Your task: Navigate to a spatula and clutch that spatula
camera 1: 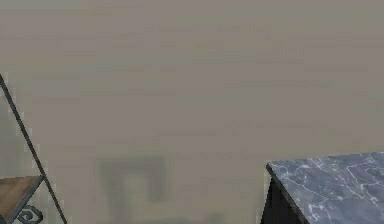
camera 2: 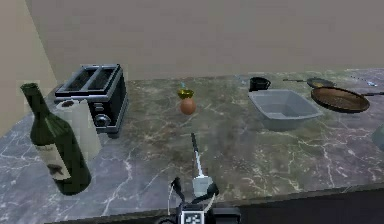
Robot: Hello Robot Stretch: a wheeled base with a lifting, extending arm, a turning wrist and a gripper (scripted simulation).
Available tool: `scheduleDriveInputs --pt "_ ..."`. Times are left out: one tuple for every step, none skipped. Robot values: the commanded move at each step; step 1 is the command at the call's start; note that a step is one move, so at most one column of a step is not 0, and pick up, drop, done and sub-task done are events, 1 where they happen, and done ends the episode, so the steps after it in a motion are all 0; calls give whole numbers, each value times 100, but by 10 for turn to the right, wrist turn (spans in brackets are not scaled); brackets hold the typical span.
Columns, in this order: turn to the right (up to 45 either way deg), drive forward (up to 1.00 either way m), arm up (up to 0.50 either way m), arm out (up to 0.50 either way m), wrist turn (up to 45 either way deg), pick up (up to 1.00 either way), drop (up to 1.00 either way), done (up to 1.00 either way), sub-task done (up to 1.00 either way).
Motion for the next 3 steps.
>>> scheduleDriveInputs --pt "0 0 0 0 0 100 0 0 0" --pt "0 0 10 0 0 0 0 0 0" --pt "0 0 0 0 0 0 0 100 0"
